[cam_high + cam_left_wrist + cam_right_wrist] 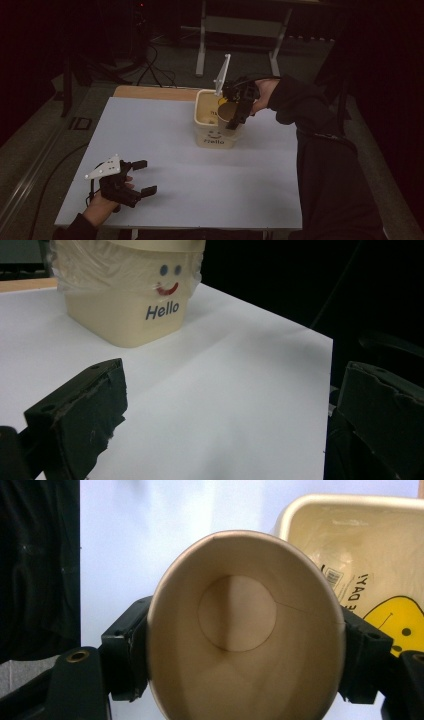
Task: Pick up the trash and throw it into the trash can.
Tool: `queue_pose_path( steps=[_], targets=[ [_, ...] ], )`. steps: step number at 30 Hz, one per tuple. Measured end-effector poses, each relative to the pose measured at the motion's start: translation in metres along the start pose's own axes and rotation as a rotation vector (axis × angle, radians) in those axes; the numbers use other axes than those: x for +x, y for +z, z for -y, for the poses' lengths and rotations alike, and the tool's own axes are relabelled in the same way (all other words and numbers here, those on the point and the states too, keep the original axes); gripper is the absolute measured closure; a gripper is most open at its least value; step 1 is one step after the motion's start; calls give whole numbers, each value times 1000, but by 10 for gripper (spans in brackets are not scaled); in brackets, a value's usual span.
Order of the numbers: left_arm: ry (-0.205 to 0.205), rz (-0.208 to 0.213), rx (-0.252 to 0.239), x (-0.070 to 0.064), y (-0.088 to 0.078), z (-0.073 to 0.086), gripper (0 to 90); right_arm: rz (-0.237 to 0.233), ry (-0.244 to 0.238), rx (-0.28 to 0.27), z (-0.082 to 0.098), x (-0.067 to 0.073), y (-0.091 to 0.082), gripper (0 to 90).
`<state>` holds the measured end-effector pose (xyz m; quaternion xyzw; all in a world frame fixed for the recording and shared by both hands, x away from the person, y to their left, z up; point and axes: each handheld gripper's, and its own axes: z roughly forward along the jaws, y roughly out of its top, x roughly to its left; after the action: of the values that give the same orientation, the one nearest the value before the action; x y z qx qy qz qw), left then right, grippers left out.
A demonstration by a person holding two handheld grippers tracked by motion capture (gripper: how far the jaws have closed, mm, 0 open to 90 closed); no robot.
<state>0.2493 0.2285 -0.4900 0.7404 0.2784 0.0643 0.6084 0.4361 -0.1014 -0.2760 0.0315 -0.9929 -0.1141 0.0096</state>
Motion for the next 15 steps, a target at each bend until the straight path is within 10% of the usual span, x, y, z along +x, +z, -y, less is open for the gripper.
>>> queue_pose_path(
  steps=[15],
  targets=[
    [-2,4,1,0,-1,0,5,11,38,-6,2,-20,-5,250]
  ],
)
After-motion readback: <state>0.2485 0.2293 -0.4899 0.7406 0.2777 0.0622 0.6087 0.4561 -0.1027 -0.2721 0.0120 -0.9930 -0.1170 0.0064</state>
